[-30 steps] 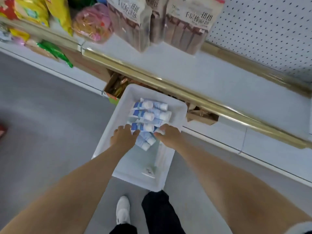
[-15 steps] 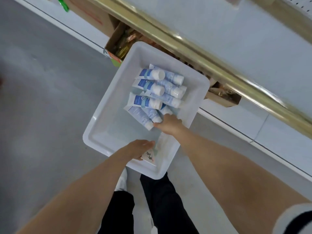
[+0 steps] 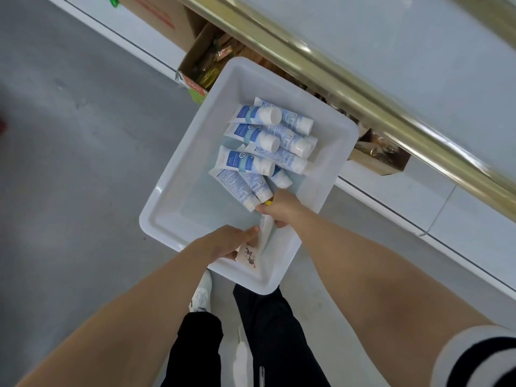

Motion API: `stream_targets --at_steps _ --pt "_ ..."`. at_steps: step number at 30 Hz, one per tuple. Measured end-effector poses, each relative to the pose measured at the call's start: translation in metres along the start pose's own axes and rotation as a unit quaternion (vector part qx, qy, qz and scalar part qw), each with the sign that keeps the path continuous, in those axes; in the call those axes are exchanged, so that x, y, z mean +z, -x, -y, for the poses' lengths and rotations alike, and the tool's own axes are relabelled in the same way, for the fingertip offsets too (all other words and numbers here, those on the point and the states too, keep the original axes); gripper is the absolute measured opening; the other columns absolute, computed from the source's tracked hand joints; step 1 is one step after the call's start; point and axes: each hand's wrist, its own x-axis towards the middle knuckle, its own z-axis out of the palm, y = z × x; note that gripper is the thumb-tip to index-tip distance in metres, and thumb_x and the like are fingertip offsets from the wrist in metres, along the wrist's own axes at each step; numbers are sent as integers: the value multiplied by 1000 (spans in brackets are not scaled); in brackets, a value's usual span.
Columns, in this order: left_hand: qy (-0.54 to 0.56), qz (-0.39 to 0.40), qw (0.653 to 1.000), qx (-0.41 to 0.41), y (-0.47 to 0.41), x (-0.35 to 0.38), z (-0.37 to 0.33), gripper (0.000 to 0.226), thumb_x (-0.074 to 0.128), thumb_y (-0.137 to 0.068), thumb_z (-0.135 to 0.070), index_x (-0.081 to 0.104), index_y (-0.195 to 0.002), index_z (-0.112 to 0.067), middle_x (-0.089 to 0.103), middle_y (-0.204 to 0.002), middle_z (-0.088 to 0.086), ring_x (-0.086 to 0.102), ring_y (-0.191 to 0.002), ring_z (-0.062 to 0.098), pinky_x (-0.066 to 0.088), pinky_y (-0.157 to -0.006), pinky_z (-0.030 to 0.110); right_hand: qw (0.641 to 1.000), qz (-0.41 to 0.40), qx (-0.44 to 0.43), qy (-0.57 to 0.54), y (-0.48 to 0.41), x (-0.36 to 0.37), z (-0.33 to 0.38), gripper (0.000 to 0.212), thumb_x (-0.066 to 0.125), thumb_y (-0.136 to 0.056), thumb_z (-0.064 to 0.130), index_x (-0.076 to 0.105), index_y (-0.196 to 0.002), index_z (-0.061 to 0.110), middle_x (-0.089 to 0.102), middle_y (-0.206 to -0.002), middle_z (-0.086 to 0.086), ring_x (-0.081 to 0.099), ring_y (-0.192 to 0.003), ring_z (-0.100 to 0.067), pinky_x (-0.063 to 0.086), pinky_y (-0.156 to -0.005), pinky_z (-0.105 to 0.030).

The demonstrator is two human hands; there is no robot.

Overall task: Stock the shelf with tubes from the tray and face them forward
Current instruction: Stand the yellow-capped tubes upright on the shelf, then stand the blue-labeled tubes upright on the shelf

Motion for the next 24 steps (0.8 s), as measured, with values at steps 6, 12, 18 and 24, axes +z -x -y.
stream_targets --at_steps 6,12,18,24 --pt "50 -22 999 4 2 -10 0 54 58 -88 -56 72 -105 -6 73 -102 9 70 -87 18 55 -69 21 991 -87 -15 103 1 8 -2 71 79 -76 45 44 -125 6 62 -120 -10 62 -110 -29 50 -87 -35" --pt "211 -33 977 16 4 -25 4 57 62 -84 -55 69 -103 -2 70 -101 13 65 -97 24 53 -95 38 999 -21 -2 27 8 1 0 49 84 -71 33 56 -104 10 64 -98 -6 69 -91 -24 58 -82 -37" --pt "330 -28 943 34 30 -35 1 62 64 -81 -56 68 -106 1 68 -93 12 64 -87 19 56 -87 32 988 52 11 -147 34 -16 1 24 81 -75 10 64 -92 7 65 -93 -9 68 -87 -23 60 -80 -36" --pt "400 22 914 64 78 -42 -8 31 75 -79 -21 65 -104 -6 67 -100 9 64 -94 18 59 -80 29 943 84 58 -316 86 -28 -7 21 78 -79 3 64 -94 5 58 -104 -15 59 -96 -25 57 -87 -36"
